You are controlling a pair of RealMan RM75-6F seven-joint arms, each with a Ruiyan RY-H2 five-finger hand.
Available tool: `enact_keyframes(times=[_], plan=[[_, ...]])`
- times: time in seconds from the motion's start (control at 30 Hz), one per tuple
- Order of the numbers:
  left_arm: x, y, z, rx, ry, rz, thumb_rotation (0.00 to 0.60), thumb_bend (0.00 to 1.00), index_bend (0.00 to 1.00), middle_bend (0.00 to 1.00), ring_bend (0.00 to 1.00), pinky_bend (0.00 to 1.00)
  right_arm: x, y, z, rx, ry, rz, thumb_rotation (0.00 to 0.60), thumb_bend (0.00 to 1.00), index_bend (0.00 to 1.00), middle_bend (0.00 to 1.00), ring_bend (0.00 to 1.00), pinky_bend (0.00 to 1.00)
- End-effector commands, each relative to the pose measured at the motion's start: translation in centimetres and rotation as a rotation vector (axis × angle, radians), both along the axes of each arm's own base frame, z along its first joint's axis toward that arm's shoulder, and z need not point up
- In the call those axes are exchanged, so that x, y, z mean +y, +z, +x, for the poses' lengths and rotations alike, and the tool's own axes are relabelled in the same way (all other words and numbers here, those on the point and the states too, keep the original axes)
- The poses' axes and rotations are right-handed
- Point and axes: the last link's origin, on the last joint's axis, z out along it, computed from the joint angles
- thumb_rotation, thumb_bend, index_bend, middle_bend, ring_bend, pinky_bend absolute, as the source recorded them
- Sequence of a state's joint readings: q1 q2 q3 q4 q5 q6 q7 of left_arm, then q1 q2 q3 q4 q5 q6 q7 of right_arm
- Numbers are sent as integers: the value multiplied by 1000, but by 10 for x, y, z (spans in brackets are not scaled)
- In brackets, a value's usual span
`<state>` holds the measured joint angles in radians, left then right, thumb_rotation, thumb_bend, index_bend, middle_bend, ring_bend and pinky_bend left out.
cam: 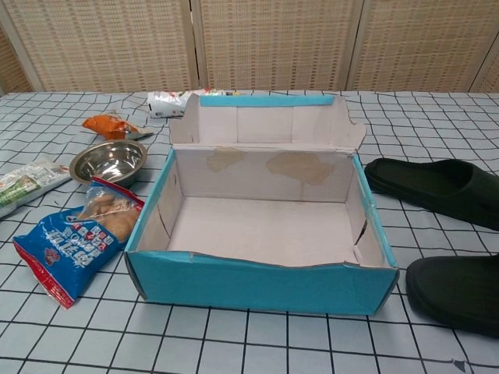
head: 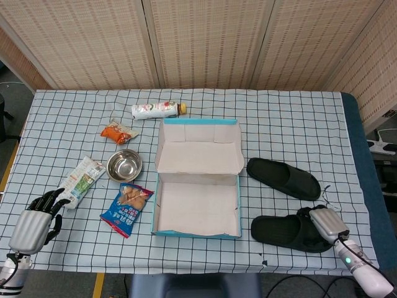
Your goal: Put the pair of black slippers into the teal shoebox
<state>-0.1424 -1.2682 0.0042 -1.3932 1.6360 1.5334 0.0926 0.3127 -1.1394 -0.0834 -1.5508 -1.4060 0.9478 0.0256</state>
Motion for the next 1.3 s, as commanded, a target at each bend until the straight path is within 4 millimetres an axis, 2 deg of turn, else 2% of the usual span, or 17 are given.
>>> enact_keyframes(times=[0.03, 0.1, 0.27, 0.43, 0.53, 0.57, 0.67, 0.8, 0.9, 1.1, 1.3], plan=[[0, 0, 0, -5, 3, 1, 600, 669, 303, 111, 151, 299, -1, 14, 5, -14, 5, -45, 600, 0, 517, 526, 348, 234], [0, 1, 0, -9, 3, 2, 600, 669, 303, 111, 151, 300, 0, 25, 6, -8, 9, -75, 600, 0, 518, 526, 349, 236], [0, 1, 0, -1, 6, 9, 600, 669, 304, 111, 151, 299, -1, 67, 16, 51, 37, -183, 600, 0, 518, 527, 349, 239], [0, 0, 0, -1, 5, 9, 600, 669, 303, 111, 150, 299, -2, 79, 22, 66, 46, -213, 600, 0, 518, 527, 349, 240], [1, 1, 1, 2, -2, 18, 600, 669, 303, 111, 150, 299, -12, 94, 48, 25, 82, -244, 600, 0, 519, 527, 350, 240], [0, 2, 2, 1, -4, 23, 600, 669, 303, 111, 150, 299, -28, 90, 77, -70, 121, -216, 600, 0, 520, 528, 351, 240], [0, 4, 1, -3, 3, 34, 600, 669, 303, 111, 151, 299, -54, 87, 115, -139, 146, -128, 600, 0, 522, 530, 353, 240], [0, 5, 0, -4, 6, 37, 600, 669, 303, 111, 150, 299, -74, 72, 156, -188, 210, -73, 600, 0, 524, 534, 357, 240], [0, 5, 0, -8, 10, 35, 600, 669, 303, 111, 151, 299, -84, 55, 179, -209, 247, -41, 600, 0, 529, 539, 361, 240], [0, 5, 1, -2, 2, 32, 600, 669, 303, 111, 151, 299, -101, 5, 223, -230, 280, 60, 600, 0, 530, 540, 362, 240], [0, 5, 0, 5, 4, 30, 600, 669, 303, 111, 150, 299, -108, -36, 253, -233, 274, 94, 600, 0, 531, 541, 363, 240]])
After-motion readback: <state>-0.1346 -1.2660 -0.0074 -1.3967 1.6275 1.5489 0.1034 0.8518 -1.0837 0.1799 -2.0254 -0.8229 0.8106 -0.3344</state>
